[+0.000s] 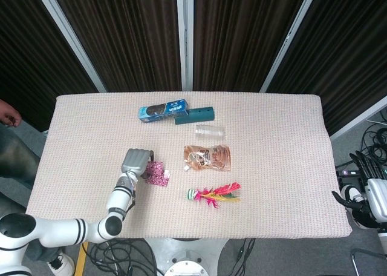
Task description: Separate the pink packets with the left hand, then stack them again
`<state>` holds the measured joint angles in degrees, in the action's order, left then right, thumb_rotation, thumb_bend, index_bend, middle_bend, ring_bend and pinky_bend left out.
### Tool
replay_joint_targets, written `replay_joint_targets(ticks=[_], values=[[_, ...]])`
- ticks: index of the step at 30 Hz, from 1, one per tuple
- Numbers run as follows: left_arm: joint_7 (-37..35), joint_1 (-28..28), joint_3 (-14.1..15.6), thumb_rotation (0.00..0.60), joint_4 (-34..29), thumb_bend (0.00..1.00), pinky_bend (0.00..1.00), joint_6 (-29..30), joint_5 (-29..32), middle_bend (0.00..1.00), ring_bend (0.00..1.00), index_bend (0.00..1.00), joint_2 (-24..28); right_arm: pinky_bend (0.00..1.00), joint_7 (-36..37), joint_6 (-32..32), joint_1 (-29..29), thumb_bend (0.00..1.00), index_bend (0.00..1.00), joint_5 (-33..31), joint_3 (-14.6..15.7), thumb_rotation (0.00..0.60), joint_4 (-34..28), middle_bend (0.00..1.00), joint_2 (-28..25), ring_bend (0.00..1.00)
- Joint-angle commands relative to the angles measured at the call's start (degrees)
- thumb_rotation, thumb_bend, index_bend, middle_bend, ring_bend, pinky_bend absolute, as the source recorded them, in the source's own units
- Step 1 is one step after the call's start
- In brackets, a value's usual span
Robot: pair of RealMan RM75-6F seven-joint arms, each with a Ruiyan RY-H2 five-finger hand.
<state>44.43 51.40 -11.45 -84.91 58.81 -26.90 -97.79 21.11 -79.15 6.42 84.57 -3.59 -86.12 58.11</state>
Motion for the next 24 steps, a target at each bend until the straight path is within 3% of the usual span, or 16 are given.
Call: replay_joint_targets(ticks=[1, 12, 24], values=[[1.3, 0.9, 0.1, 0.600, -0.5, 0.27, 0.98, 0.9, 0.6, 0.93, 0.94, 0.48, -0.9, 0.00, 0.2, 0.1, 0.0, 0.14, 0.01, 0.0, 0.0, 0.414, 0.2, 0.00, 0.1, 0.00], [3.9, 1.7, 1.7, 0.600, -0.1, 0.27, 0.98, 2.2, 3.2, 0.93, 0.94, 0.48, -2.9, 0.00, 0.9, 0.5, 0.0, 0.13, 0.01, -0.1, 0.1, 0.418, 1.0, 0.00, 0.5, 0.00], [4.0, 2.3, 1.4, 0.600, 0.7, 0.27, 0.98, 1.7, 3.8, 0.93, 0.94, 0.48, -3.8, 0.00, 0.9, 0.4, -0.1, 0.13, 0.01, -0.2, 0.1, 0.421, 1.2, 0.00, 0.5, 0.00]])
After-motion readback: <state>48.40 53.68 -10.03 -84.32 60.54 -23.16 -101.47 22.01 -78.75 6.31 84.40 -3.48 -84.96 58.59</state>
